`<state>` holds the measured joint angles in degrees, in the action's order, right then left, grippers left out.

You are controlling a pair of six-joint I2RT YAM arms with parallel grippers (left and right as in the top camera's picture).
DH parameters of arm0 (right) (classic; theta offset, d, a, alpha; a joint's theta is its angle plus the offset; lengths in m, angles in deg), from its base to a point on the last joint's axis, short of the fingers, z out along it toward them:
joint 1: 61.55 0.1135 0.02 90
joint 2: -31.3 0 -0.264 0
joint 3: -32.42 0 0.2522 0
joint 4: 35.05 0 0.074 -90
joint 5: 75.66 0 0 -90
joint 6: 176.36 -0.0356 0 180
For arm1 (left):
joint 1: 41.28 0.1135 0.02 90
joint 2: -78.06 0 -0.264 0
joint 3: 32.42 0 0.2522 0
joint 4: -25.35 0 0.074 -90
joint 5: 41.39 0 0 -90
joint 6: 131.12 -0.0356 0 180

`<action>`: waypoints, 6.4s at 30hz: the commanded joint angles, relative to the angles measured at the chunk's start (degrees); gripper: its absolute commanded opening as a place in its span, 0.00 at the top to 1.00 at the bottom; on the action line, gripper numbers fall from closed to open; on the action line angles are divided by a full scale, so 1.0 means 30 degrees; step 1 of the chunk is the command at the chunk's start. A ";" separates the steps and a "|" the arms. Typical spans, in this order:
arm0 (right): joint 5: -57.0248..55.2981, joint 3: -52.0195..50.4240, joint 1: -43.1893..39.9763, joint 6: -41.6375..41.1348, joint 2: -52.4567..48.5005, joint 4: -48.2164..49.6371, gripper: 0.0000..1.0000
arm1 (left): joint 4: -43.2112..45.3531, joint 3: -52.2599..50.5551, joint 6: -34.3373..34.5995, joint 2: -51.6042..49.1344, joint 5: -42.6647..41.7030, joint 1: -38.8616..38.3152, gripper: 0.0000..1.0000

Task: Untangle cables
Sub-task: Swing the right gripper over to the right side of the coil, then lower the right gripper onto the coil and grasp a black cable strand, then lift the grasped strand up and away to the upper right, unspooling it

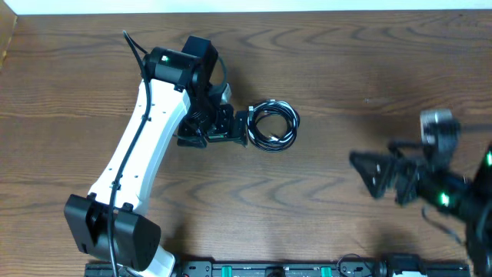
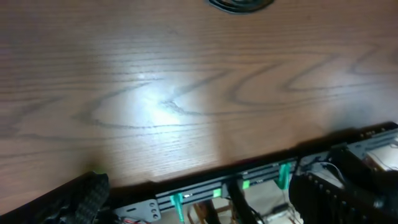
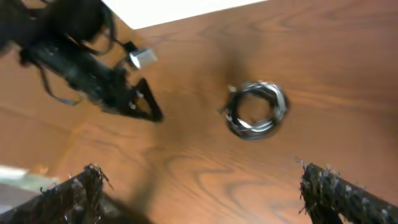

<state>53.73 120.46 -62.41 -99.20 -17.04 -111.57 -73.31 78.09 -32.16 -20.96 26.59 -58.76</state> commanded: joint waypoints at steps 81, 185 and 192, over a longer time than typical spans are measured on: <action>-1.0877 0.3024 0.9340 -0.7541 -2.2389 0.7155 0.62 | 0.0335 -0.0087 -0.0248 -0.0073 0.1304 -0.0044 0.02; -1.1278 0.3971 0.9959 -0.7584 -2.3955 0.6011 0.99 | 0.0335 -0.0087 -0.0248 -0.0073 0.1304 -0.0044 0.02; -1.1285 0.7053 0.9493 -0.6091 -2.1638 0.2878 0.99 | 0.0342 -0.0087 -0.0248 -0.0073 0.1304 -0.0044 0.02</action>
<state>19.94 136.39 -33.23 -120.69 -88.05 -101.54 -72.11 78.05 -32.16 -20.96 29.73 -58.76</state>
